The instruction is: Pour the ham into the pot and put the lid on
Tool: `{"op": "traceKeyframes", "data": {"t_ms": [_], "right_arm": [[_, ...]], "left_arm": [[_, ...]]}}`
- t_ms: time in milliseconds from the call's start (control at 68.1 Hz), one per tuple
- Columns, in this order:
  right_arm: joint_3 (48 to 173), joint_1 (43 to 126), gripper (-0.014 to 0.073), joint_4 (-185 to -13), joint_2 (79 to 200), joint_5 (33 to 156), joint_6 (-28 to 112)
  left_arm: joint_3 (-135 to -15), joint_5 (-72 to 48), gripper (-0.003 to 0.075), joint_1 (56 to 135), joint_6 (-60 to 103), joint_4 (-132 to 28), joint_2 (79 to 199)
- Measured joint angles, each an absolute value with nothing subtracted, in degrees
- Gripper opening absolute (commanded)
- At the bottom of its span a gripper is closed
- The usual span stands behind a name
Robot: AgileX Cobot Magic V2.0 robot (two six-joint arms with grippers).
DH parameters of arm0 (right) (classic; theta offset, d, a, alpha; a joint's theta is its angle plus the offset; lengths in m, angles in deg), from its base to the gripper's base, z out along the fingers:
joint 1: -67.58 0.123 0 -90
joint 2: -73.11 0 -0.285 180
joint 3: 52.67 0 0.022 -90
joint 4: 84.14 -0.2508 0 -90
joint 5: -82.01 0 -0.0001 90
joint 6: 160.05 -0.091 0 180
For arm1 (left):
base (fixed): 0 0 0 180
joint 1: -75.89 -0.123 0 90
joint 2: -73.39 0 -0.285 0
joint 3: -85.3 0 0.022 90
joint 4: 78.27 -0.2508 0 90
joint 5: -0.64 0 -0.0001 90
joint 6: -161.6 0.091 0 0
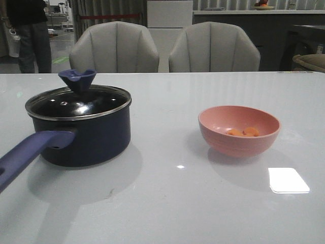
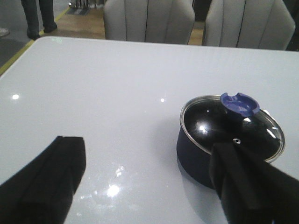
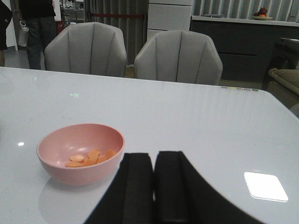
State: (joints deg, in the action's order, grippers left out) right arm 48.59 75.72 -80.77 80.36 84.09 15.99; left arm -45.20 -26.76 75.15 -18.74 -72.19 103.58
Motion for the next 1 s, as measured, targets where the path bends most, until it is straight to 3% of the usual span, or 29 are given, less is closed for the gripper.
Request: {"op": "traceKeyframes", "data": {"t_ms": [279,573,999], "right_arm": [[48.6,75.7,0.0151,-80.8,80.4,84.1,16.0],[48.6,75.7,0.0151,-80.8,80.4,84.1,16.0],[48.6,75.7,0.0151,-80.8,80.4,84.1,16.0]], "left_arm": [[-59.4,-38.3,0.0607,76.9,-18.7,-72.1,122.1],[-73.6,-43.1,0.0609,77.3,-18.7,-70.0,139.3],[-88.7,-46.2,0.0645,89.3,-21.0,-69.8,160.5]]}}
